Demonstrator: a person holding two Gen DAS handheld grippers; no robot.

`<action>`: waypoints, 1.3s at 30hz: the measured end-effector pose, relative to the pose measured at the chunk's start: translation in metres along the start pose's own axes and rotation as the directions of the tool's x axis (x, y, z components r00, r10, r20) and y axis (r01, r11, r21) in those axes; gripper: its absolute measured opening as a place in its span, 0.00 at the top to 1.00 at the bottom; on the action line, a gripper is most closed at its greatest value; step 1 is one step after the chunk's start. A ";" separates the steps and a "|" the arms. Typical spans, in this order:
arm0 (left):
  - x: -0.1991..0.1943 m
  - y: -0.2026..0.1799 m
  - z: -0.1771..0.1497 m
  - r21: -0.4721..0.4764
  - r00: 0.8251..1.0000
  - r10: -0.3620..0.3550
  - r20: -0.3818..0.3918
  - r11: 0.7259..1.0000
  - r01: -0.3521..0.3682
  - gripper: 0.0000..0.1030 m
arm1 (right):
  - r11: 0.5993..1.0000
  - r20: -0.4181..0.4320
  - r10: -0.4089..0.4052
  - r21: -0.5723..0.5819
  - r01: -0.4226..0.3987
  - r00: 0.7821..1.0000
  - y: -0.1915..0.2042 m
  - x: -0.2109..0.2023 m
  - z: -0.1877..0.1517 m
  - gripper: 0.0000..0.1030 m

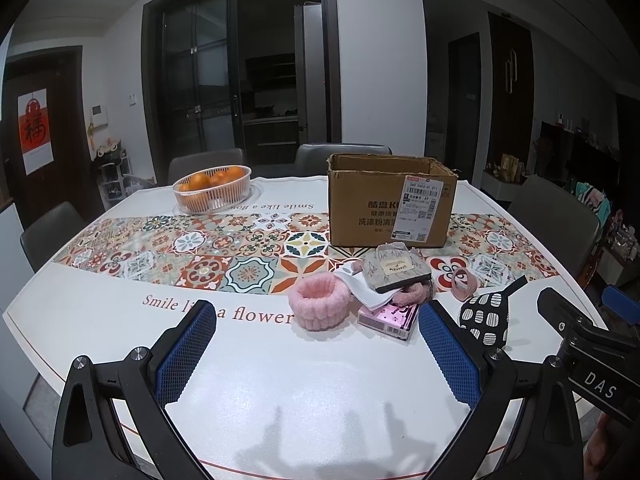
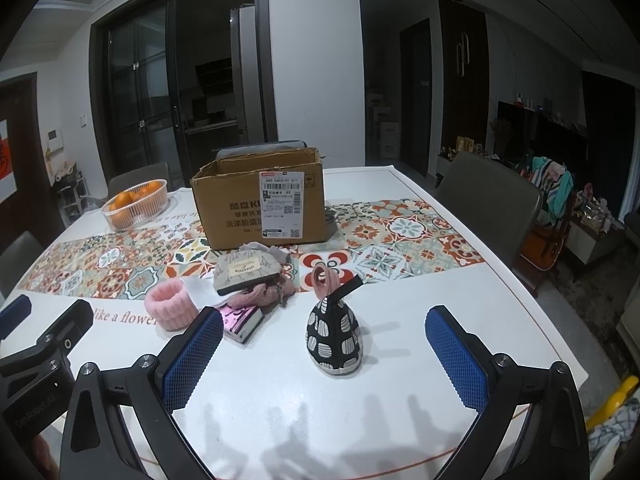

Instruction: Organize soft objects

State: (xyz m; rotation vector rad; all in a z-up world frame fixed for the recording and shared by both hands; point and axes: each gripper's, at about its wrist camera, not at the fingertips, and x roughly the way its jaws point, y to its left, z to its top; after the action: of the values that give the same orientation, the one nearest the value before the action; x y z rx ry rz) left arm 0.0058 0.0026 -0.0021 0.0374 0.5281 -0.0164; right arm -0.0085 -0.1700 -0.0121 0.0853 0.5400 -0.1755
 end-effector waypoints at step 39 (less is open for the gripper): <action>-0.006 -0.001 0.003 -0.003 1.000 -0.005 0.017 1.000 0.005 0.00 | 1.000 0.018 -0.011 0.006 0.010 1.000 0.001 -0.003 0.005 0.00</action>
State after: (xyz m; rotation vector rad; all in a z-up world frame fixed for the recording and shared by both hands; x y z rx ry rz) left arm 0.0023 0.0012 0.0034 0.0335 0.5114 -0.0205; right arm -0.0082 -0.1696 -0.0061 0.0864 0.5217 -0.1880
